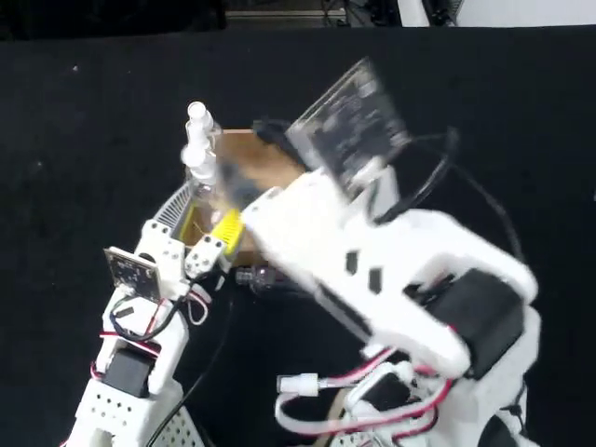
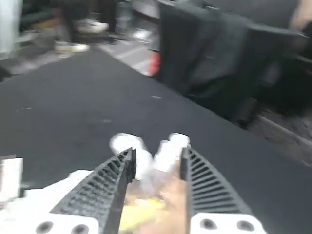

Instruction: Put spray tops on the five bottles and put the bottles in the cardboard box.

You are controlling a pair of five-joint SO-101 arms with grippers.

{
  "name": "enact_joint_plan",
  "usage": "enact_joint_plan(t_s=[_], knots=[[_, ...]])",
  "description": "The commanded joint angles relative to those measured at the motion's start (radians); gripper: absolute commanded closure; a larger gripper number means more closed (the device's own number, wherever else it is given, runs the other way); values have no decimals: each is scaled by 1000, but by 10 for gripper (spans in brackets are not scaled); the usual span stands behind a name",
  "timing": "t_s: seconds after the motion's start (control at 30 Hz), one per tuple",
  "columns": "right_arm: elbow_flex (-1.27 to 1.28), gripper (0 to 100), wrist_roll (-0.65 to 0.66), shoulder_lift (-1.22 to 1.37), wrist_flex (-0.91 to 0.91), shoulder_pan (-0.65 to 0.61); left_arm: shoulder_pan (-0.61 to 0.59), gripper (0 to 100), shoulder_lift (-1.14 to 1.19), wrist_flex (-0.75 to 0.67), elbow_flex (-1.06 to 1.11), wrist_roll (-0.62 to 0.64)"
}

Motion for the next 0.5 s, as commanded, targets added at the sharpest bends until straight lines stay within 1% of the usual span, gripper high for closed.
enact_joint_plan(t_s=[0.0,0.1,0.2,0.33,0.47], knots=[[-25,920,8,-4,49,216,-111,971,-14,-20,-24,-2],[58,920,8,-4,83,376,-183,971,-14,-20,-28,-2],[191,920,8,-1,57,486,-229,971,-14,-20,-31,0],[403,920,8,-4,-48,549,-226,971,-14,-6,-16,0],[619,920,-2,-4,-180,551,-234,971,-14,91,-21,0]])
